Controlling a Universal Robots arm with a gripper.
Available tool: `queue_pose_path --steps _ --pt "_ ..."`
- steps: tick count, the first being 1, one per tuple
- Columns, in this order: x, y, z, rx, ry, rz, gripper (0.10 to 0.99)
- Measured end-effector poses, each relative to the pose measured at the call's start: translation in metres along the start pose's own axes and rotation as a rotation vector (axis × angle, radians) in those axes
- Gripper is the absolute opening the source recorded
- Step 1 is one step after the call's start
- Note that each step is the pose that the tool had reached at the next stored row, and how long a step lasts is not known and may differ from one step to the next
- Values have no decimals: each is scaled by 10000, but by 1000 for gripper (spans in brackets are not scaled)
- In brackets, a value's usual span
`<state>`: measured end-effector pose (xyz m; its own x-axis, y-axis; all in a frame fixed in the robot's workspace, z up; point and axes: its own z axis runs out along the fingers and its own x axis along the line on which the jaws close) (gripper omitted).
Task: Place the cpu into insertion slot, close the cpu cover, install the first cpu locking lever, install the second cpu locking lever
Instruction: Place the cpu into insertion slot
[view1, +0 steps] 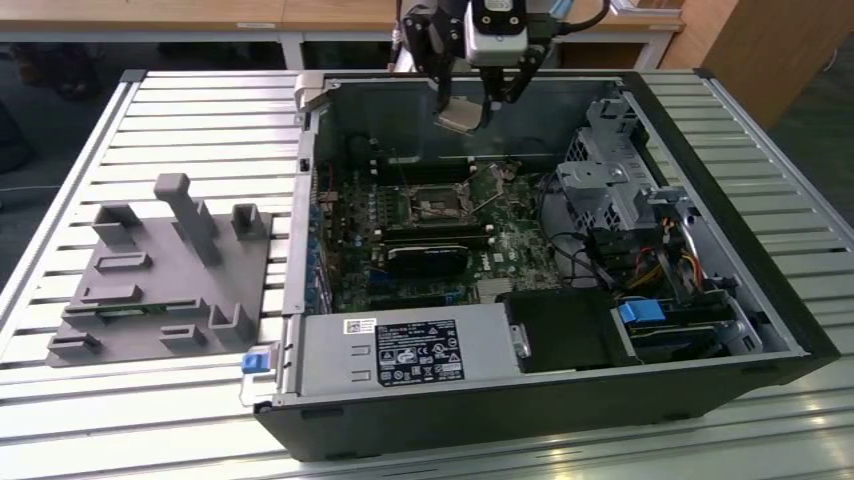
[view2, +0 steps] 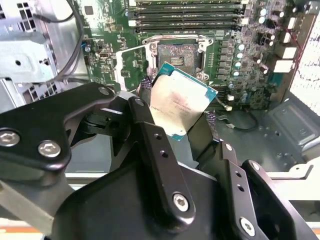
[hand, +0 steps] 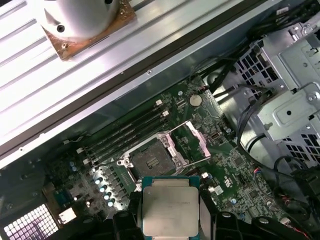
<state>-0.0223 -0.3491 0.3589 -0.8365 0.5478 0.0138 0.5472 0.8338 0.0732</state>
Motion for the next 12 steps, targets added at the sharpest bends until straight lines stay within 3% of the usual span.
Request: queue_pose_path --steps 12 --pt "2 3 4 9 -120 1389 541"
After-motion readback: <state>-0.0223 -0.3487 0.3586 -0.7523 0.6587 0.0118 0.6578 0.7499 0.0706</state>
